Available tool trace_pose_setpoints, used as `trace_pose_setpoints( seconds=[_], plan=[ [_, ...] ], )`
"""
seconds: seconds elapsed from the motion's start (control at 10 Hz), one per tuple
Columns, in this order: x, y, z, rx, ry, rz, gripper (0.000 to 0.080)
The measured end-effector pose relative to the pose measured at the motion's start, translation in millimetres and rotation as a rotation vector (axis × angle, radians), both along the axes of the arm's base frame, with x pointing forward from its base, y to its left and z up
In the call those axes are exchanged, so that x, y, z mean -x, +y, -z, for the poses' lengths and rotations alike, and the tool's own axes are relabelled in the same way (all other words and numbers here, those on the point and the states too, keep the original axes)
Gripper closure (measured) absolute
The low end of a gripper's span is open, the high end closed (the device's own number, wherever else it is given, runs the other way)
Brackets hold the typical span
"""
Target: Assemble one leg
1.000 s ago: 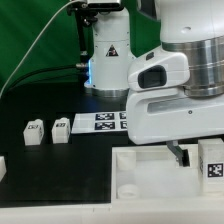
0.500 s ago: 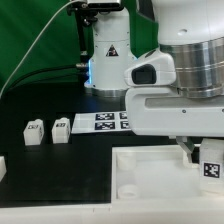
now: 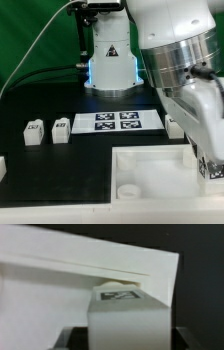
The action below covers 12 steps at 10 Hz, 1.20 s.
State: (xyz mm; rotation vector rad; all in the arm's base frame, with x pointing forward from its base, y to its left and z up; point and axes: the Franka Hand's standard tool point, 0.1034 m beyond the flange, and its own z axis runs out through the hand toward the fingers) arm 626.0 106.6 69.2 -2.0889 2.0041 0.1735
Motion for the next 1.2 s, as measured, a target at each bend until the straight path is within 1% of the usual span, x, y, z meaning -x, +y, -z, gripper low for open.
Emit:
trace_pose_setpoints(
  seconds=[0.2, 0.3, 0.4, 0.5, 0.6, 0.7, 0.8, 0.9, 1.0, 1.1, 1.2],
  plan=[
    [0.2, 1.0, 0.2, -0.002, 0.001, 0.002, 0.0498],
    [0.5, 1.2, 0.7, 0.001, -0.007, -0.033, 0.0384],
    [0.6, 1.6, 0.8, 0.001, -0.007, -0.034, 0.0248],
    [1.7, 2.1, 1.1, 0.006, -0.02, -0.113, 0.018],
    [4.3, 5.7, -1.1, 0.033, -0.022, -0.288, 0.018],
    [3.2, 13.4, -8.3, 0.076, -0.016, -0.462, 0.0155],
    [-1.6, 13.0, -7.5, 0.077, -0.071, -0.555, 0.0155],
    [-0.1, 9.9, -5.4, 0.084, -0.095, -0.672, 0.0151],
    [-0.6, 11.3, -6.2, 0.09, -0.125, -0.795, 0.015],
    [-1.0, 13.0, -8.9, 0.134, -0.142, -1.024, 0.015],
    [-5.5, 13.8, -11.1, 0.154, -0.184, -1.217, 0.015]
  ],
)
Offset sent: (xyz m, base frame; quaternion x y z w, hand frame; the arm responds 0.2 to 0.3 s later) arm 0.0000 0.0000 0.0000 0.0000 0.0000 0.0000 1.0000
